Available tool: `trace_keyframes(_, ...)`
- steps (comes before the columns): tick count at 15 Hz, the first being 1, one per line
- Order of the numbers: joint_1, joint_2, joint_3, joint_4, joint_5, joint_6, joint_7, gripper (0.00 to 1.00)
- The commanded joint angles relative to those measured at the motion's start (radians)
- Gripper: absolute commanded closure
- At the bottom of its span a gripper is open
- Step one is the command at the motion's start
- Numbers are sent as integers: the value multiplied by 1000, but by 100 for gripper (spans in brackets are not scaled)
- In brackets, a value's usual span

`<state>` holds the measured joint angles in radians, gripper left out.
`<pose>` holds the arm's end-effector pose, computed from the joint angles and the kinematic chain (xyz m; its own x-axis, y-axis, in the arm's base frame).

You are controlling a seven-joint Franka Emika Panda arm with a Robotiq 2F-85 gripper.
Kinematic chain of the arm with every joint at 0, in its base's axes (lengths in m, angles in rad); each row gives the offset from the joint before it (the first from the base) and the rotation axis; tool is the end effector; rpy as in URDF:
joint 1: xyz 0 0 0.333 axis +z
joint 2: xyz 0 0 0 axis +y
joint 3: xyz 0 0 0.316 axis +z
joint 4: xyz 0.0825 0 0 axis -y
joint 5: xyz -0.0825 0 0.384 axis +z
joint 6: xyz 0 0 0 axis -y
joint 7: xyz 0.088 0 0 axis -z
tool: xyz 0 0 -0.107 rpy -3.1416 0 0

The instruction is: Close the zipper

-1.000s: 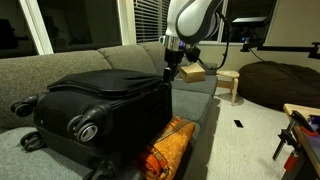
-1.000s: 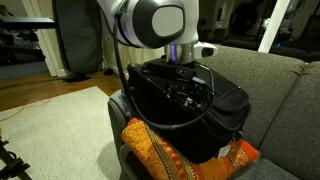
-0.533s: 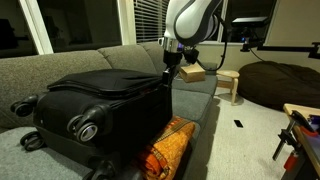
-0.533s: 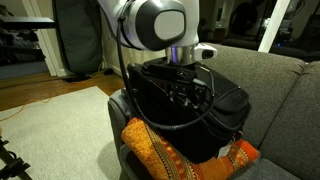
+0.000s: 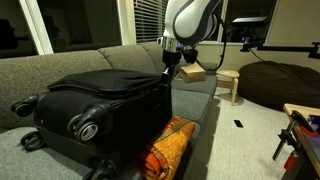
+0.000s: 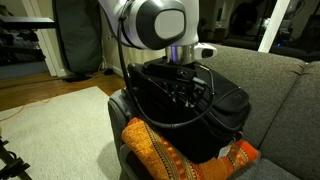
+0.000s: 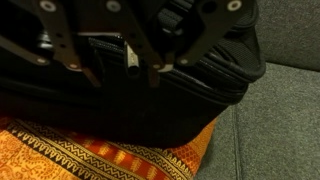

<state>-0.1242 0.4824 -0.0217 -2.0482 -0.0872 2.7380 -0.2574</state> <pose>0.6096 -0.0858 0.2208 0.9635 0.1972 0.1812 0.1795 -0.9776 0.1097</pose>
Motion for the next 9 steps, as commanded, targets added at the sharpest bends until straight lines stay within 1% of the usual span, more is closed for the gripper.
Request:
trace_keyframes(1,-19,8,9,22,6,-11,-19,82)
trace_keyframes(2,-21,8,7,23,6,-13,-20,90)
trace_keyframes(4,-23,6,4,22,4,-15,-17,97)
trace_keyframes(5,-22,5,3,22,3,-17,-15,96)
trace_keyframes(6,-20,4,3,21,2,-17,-14,92)
trace_keyframes(9,-17,2,1,19,0,-20,-11,92)
